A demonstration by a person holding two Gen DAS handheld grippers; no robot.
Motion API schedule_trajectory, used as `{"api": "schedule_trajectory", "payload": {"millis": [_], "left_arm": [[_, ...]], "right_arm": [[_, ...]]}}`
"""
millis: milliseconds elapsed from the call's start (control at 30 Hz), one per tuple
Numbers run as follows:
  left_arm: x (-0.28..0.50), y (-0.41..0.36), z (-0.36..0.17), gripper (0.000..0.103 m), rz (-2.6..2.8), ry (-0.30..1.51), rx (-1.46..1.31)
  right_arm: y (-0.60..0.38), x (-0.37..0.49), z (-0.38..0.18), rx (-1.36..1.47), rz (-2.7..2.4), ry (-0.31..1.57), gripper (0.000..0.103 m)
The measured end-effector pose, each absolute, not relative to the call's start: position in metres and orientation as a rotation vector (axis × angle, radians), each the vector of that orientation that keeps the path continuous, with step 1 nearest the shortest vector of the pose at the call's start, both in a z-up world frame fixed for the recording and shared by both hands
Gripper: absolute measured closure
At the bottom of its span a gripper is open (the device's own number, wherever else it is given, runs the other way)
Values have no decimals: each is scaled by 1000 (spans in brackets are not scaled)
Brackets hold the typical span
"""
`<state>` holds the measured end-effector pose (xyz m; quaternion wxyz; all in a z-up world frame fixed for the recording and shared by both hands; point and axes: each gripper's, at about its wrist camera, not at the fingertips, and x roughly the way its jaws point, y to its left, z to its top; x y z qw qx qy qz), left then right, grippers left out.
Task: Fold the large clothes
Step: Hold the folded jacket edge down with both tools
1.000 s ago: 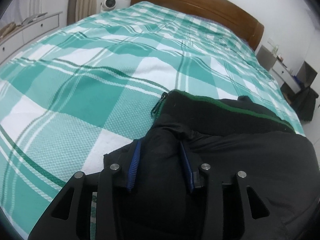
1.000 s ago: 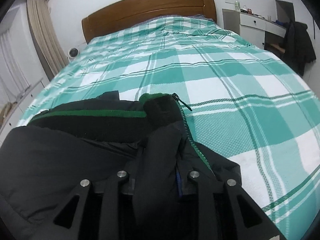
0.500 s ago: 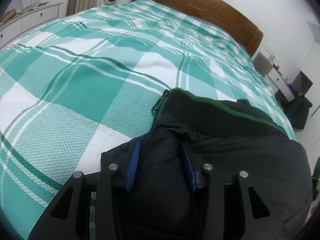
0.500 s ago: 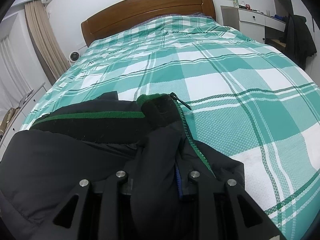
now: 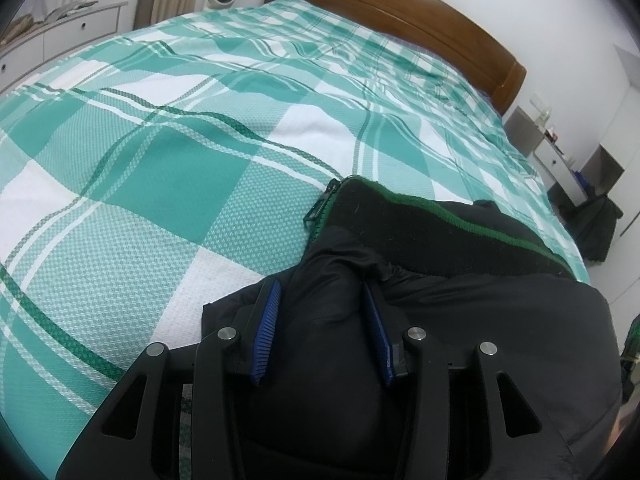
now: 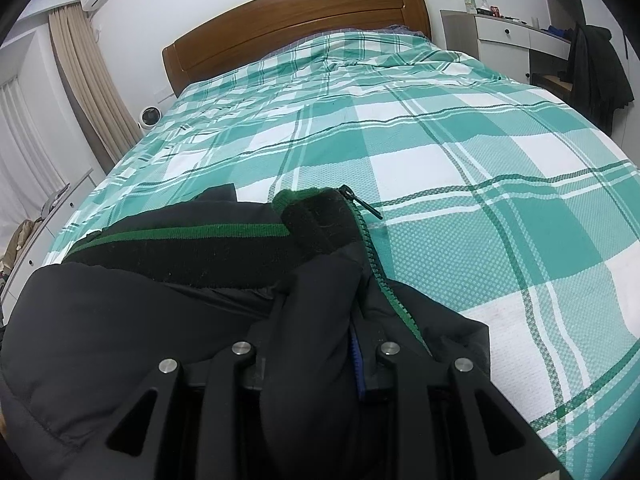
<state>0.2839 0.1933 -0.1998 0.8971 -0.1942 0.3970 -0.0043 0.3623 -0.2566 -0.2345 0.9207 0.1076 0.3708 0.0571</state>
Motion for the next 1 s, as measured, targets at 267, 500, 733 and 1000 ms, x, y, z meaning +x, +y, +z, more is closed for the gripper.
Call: {"api": "schedule_trajectory", "payload": {"millis": [267,500,733,1000], "left_arm": [[284,194,-200,59,-11,822,-407],[283,194,-200,58,-15,821,-412],[271,195,-172,43,19,882,-379],[220,135,-79,12,-191,730,-308]], "right_arm": [[-257,363,-235,221,118,762,77],[-257,362,-235,223,118,761,77],[-257,362,-234,229,118,760,76],[-260,361,-234,239,119,753,75]]}}
